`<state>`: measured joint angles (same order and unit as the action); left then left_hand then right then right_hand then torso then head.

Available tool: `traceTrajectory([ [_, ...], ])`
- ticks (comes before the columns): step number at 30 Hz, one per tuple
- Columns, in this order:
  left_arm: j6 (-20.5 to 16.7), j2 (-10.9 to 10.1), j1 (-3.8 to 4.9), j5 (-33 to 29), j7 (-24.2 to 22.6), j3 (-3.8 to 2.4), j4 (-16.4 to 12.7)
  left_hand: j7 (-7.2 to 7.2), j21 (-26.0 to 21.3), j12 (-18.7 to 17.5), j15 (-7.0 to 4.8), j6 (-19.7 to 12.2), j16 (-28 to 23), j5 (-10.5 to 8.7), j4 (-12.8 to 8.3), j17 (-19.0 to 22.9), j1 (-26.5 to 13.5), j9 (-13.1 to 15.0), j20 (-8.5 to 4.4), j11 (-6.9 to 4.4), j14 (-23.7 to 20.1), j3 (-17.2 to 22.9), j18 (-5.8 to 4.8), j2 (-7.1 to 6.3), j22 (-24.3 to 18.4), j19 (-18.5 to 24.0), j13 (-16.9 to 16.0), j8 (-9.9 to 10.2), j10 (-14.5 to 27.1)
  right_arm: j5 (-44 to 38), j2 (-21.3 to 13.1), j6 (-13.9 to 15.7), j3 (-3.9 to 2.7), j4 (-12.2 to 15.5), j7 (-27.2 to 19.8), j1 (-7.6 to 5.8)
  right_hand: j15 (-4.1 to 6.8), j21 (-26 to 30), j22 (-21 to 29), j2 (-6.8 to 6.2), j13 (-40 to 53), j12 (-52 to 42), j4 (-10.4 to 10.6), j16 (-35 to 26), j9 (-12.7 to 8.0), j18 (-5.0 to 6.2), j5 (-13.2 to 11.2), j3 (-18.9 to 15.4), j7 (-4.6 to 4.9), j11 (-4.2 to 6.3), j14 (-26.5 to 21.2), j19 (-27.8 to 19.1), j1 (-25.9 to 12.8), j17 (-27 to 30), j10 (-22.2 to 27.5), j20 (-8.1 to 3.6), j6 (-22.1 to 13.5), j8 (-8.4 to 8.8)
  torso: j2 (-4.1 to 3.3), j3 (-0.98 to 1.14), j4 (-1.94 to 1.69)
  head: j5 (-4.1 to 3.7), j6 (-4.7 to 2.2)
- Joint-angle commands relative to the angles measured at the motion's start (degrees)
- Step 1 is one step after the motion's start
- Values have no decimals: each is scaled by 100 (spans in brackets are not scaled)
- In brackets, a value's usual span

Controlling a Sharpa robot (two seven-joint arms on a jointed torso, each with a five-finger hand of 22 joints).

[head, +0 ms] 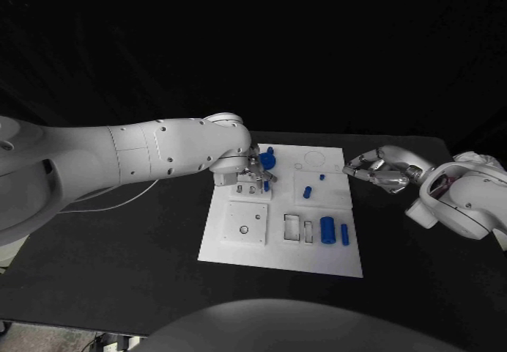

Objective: Assemble the parts on the task board

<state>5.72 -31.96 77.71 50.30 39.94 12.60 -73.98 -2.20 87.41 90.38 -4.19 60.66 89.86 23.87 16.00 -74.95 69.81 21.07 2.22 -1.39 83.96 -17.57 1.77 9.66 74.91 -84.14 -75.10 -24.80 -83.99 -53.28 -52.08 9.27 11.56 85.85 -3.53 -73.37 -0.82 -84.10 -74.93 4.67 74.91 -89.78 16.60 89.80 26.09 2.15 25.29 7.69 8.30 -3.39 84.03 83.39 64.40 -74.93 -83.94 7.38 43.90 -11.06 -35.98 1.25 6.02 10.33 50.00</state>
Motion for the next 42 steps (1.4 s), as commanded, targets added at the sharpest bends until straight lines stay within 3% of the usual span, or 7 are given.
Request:
traceTrajectory([
  [1, 149, 12, -6, -16, 432, -4, 0, 13, -25, -38, -45, -50, 14, 41, -3, -1505, 102, 50, -40, -50, 604, 56, -2, -24, 755, -124, -1490, 15, -601, 1, 9, -128, 1, -6, 21, 8, -30, 19, -1236, -10, 1509, -22, -6, 20, 5, -10, 40, 29, -2, -44, 597, -44, -65, -1507, -606, 15, 38, -6, -1, -4, -2, -1, 0],
  [14, 130, 23, -21, -15, 334, -3, 26, -11, -61, -38, -28, -235, 14, 37, 11, -1505, 236, 350, -27, -28, 604, 158, 10, -87, 704, -91, -1490, -59, -601, 1, 17, -135, 2, -33, 32, 22, -33, 56, -1220, -25, 1509, -22, -15, 20, 15, 2, 62, 47, -2, -49, 597, -88, -60, -1507, -606, 18, 66, -17, 4, -9, -4, 2, 0],
  [36, 176, 209, -98, -15, 236, -5, 235, -11, -86, -38, -22, -316, 14, 28, 19, -1505, 274, 533, -20, -26, 604, 230, 18, -81, 671, -67, -1490, -115, -601, 1, 39, -163, 2, -63, 66, 37, -38, 78, -1210, -34, 1509, -22, -24, 20, 28, 10, 80, 79, -1, -57, 597, -113, -45, -1507, -606, 21, 106, -32, 5, -21, -9, -27, 0],
  [39, 158, 222, -107, -15, 226, -5, 255, -4, -89, -38, -25, -341, 14, 83, 1, -1505, 330, 600, -21, -30, 604, 279, 18, -82, 674, -67, -1490, -132, -601, 1, 39, -164, 2, -63, 70, 39, -40, 84, -1207, -37, 1509, -22, -28, 20, 31, 12, 86, 90, -1, -59, 597, -119, -37, -1507, -606, 23, 117, -36, 3, -21, -7, -33, 0],
  [42, 146, 224, -112, -15, 220, -6, 268, 11, -96, -38, -36, -371, 14, 268, -40, -1505, 445, 695, -30, -43, 604, 362, 20, -111, 672, -65, -1490, -156, -601, 1, 36, -165, 2, -63, 74, 41, -41, 90, -1205, -40, 1509, -22, -32, 20, 35, 13, 93, 103, -1, -61, 597, -126, -28, -1507, -606, 24, 126, -39, 5, -22, -11, -46, 0],
])
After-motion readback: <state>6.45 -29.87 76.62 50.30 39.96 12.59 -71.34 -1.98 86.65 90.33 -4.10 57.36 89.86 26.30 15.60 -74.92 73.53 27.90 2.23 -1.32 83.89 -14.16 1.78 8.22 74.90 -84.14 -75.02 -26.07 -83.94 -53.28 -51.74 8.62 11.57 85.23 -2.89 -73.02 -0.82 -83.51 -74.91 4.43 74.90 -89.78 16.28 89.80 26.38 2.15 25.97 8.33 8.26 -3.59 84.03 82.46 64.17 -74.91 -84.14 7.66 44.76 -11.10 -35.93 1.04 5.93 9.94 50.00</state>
